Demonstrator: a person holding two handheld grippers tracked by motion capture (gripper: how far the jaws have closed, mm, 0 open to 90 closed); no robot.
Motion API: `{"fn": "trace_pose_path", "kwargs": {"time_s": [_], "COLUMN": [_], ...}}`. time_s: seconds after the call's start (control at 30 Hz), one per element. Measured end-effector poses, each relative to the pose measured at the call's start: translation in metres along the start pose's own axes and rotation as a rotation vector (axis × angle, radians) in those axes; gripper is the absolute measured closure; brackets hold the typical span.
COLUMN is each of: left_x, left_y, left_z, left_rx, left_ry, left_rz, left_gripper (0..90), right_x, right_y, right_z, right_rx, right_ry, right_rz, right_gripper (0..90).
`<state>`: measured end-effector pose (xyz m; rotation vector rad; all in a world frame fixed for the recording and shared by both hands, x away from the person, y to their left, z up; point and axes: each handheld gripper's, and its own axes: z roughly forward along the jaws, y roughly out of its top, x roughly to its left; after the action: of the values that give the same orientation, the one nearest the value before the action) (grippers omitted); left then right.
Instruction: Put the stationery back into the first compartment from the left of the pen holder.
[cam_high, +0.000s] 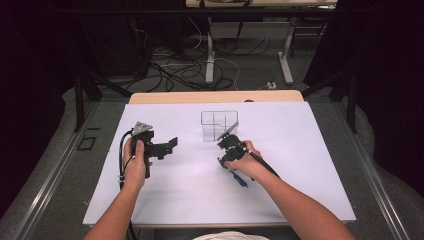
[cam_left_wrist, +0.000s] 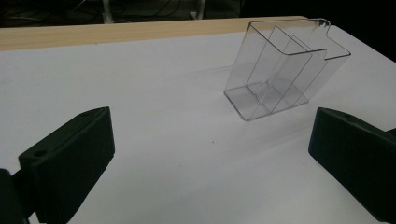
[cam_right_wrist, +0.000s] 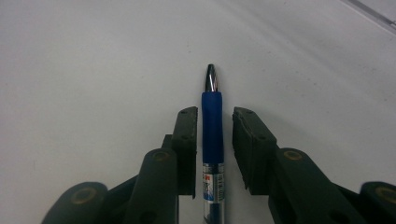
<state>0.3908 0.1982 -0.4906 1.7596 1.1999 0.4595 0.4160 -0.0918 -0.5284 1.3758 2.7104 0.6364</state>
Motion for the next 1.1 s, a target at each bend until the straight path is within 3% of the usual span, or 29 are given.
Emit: {"fn": "trace_pose_path", "kwargs": {"time_s": [0.03, 0.07, 0.13, 0.17, 0.2, 0.23, 0.27, 0.3, 0.4, 0.67, 0.7, 0.73, 0.77, 0.83, 0.9, 1.03, 1.07, 1.1], "left_x": [0.000, 0.000, -0.001, -0.001, -0.001, -0.001, 0.000, 0.000, 0.000, 0.000, 0.000, 0.000, 0.000, 0.000, 0.000, 0.001, 0.001, 0.001], "left_y": [0.000, 0.000, 0.000, 0.000, 0.000, 0.000, 0.000, 0.000, 0.000, 0.000, 0.000, 0.000, 0.000, 0.000, 0.000, 0.000, 0.000, 0.000], "left_z": [0.000, 0.000, 0.000, 0.000, 0.000, 0.001, 0.000, 0.000, 0.000, 0.000, 0.000, 0.000, 0.000, 0.000, 0.000, 0.000, 0.000, 0.000], "left_rx": [0.001, 0.004, 0.006, 0.007, 0.006, 0.005, 0.005, 0.006, 0.005, 0.006, 0.006, 0.006, 0.007, 0.006, 0.006, 0.006, 0.006, 0.005], "left_ry": [-0.001, 0.000, 0.000, 0.001, 0.001, 0.000, 0.000, 0.001, 0.001, 0.002, 0.003, 0.003, 0.003, 0.003, 0.004, 0.005, 0.005, 0.006], "left_rz": [0.000, 0.001, 0.001, 0.002, 0.001, 0.001, 0.002, 0.002, 0.001, 0.003, 0.003, 0.003, 0.004, 0.003, 0.003, 0.002, 0.002, 0.000], "left_gripper": [0.2, 0.2, 0.2, 0.2, 0.2, 0.2, 0.2, 0.2, 0.2, 0.2, 0.2, 0.2, 0.2, 0.2, 0.2, 0.2, 0.2, 0.2], "right_x": [0.000, 0.001, -0.002, -0.002, -0.001, -0.001, -0.001, -0.001, -0.002, -0.002, -0.001, -0.001, -0.001, -0.002, -0.002, -0.002, 0.000, 0.000], "right_y": [0.000, -0.001, 0.004, 0.004, 0.001, 0.001, -0.001, -0.001, 0.001, 0.002, 0.002, -0.001, -0.001, 0.003, 0.003, 0.002, -0.001, -0.001], "right_z": [0.000, 0.003, -0.006, -0.006, 0.000, 0.000, 0.004, 0.004, 0.001, 0.002, 0.002, 0.009, 0.009, 0.000, 0.000, 0.002, 0.008, 0.008], "right_rx": [0.000, -0.034, 0.144, 0.144, 0.071, 0.071, 0.019, 0.007, 0.066, 0.076, 0.073, -0.036, -0.031, 0.106, 0.107, 0.069, -0.028, -0.033], "right_ry": [0.000, 0.004, -0.043, -0.043, -0.030, -0.030, -0.022, -0.015, -0.021, -0.024, -0.009, -0.005, -0.001, -0.027, -0.028, -0.011, -0.001, -0.001], "right_rz": [0.000, 0.006, -0.034, -0.034, -0.006, -0.006, 0.003, 0.009, 0.000, 0.006, 0.017, 0.041, 0.042, 0.009, 0.009, 0.015, 0.034, 0.030], "right_gripper": [72.5, 72.9, 74.1, 74.1, 75.1, 75.1, 75.3, 75.8, 77.3, 79.6, 79.7, 79.8, 79.8, 79.9, 79.9, 80.1, 80.1, 80.2]}}
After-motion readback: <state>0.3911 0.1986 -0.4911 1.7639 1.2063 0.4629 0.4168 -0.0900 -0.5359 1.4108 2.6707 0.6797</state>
